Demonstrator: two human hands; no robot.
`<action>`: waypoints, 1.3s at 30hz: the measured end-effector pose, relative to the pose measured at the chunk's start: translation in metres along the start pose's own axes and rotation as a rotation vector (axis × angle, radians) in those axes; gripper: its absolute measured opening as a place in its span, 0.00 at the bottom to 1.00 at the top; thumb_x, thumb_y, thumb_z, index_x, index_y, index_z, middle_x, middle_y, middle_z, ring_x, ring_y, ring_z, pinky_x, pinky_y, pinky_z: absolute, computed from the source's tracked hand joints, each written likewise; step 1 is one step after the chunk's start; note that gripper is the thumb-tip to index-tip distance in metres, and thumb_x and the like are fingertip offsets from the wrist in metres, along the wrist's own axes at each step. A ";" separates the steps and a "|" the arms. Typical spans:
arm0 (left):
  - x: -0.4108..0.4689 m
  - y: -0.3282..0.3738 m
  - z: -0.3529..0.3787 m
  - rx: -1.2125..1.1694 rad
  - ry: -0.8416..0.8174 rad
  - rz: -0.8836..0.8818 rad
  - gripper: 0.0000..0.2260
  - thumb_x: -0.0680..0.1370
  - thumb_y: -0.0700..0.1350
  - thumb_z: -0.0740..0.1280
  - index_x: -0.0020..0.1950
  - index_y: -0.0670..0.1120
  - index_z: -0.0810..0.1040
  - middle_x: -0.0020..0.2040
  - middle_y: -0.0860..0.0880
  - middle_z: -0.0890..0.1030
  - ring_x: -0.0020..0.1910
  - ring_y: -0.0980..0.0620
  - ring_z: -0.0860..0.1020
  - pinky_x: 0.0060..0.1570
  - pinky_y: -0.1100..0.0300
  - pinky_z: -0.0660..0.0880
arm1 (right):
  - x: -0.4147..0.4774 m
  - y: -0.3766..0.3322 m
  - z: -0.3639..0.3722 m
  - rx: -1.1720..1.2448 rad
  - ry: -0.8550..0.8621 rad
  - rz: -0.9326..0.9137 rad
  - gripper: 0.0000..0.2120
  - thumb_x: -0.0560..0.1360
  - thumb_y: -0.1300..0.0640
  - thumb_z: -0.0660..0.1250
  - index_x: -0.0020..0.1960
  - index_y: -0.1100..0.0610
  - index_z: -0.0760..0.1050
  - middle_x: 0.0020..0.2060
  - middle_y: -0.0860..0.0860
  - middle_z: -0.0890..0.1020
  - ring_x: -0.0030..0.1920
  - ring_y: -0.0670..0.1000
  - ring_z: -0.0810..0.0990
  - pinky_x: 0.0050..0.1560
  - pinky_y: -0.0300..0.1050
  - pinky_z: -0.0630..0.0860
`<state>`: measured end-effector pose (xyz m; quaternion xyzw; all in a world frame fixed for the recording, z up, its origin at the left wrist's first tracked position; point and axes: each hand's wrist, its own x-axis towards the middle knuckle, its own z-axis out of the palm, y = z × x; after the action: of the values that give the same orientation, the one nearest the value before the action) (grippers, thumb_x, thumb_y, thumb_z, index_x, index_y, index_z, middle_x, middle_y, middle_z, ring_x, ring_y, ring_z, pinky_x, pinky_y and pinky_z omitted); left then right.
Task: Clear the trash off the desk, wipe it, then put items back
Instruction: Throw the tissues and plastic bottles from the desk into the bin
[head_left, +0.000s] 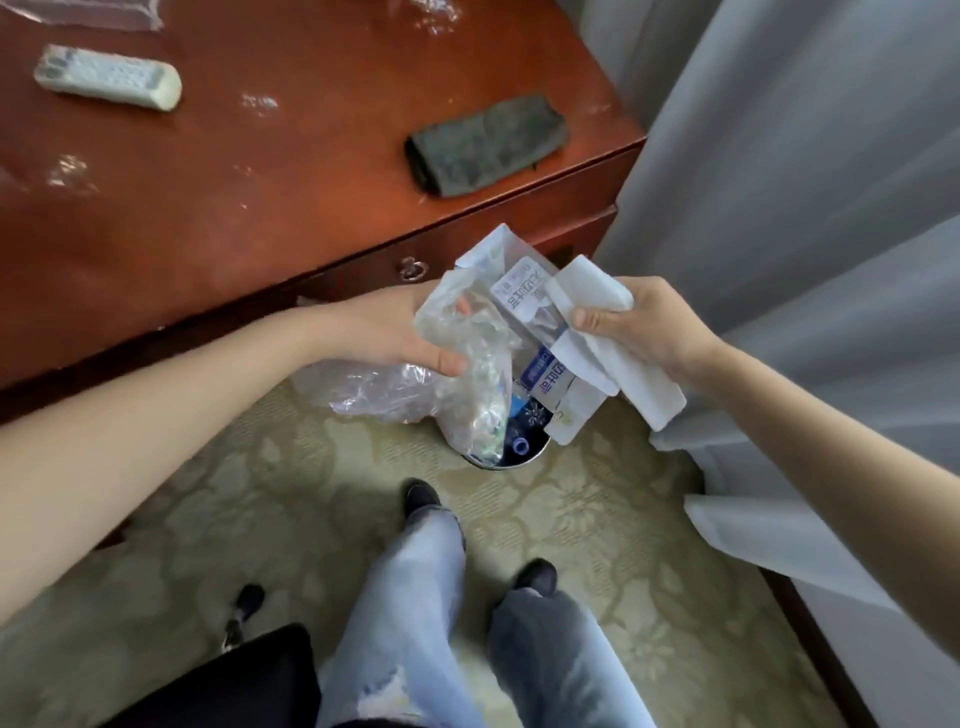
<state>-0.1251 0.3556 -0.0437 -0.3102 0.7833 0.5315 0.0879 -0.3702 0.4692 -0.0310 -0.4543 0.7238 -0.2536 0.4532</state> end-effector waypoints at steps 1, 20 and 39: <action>0.008 -0.013 0.012 -0.015 -0.014 -0.011 0.29 0.54 0.73 0.71 0.51 0.66 0.71 0.51 0.64 0.76 0.52 0.59 0.76 0.57 0.57 0.72 | 0.004 0.016 0.005 -0.014 -0.010 0.011 0.15 0.69 0.45 0.72 0.45 0.57 0.79 0.40 0.53 0.83 0.38 0.53 0.80 0.40 0.46 0.75; 0.222 -0.277 0.150 -0.221 0.101 0.105 0.33 0.52 0.62 0.79 0.54 0.59 0.73 0.47 0.62 0.80 0.51 0.60 0.78 0.49 0.66 0.75 | 0.199 0.344 0.146 -0.246 -0.077 -0.079 0.16 0.69 0.52 0.74 0.34 0.64 0.76 0.26 0.47 0.76 0.26 0.43 0.71 0.31 0.40 0.65; 0.285 -0.344 0.245 -0.314 0.419 -0.057 0.12 0.77 0.44 0.67 0.60 0.49 0.73 0.53 0.55 0.77 0.47 0.66 0.77 0.43 0.75 0.70 | 0.219 0.416 0.205 0.503 -0.058 0.032 0.17 0.72 0.68 0.61 0.52 0.50 0.62 0.53 0.51 0.69 0.55 0.50 0.70 0.48 0.41 0.70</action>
<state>-0.1989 0.3778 -0.5474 -0.4452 0.6832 0.5682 -0.1104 -0.4053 0.4749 -0.5425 -0.3227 0.6316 -0.4053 0.5767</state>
